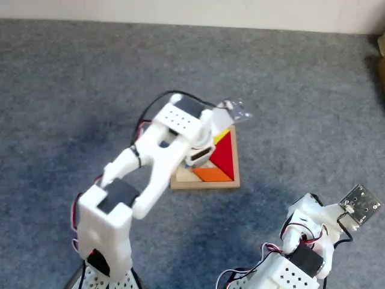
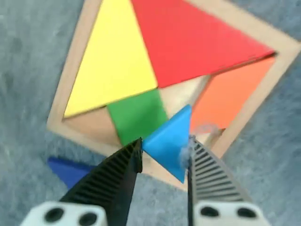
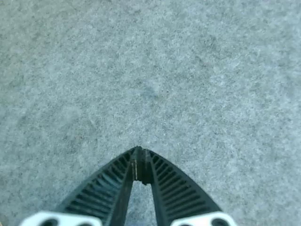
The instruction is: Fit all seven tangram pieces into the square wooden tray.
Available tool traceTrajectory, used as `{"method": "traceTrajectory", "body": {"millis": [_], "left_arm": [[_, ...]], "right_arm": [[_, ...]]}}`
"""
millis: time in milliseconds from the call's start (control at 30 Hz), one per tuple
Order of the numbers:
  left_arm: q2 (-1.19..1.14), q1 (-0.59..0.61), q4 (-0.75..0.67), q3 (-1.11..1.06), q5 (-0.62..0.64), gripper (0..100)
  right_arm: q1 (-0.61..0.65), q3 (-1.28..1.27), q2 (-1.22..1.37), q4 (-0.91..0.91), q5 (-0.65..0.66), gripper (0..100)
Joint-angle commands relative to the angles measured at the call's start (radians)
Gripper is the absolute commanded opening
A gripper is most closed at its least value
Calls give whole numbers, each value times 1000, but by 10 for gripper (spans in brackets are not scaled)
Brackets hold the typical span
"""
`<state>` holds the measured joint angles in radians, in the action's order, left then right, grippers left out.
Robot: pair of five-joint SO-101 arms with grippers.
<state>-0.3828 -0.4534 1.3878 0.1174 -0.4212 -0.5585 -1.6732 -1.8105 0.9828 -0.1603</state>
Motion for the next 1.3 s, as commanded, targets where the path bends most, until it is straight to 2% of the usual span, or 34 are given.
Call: {"method": "traceTrajectory", "body": {"millis": [0,67,167,267,567,833,1000,1267], "left_arm": [[-70,-50,71,171,3,109],[-113,-54,103,228,3,114],[-170,-51,158,312,14,181],[-203,-30,187,386,95,229],[-200,-4,273,470,110,231],[-202,-1,264,424,114,231],[-191,64,264,429,117,230],[-191,243,273,495,157,190]], "right_arm": [[-12,-125,-2,-30,14,5],[-12,-125,-2,-30,14,5],[-12,-125,-2,-30,14,5],[-12,-125,-2,-30,14,5],[-12,-125,-2,-30,14,5],[-12,-125,-2,-30,14,5],[-12,-125,-2,-30,14,5],[-12,-125,-2,-30,14,5]]}}
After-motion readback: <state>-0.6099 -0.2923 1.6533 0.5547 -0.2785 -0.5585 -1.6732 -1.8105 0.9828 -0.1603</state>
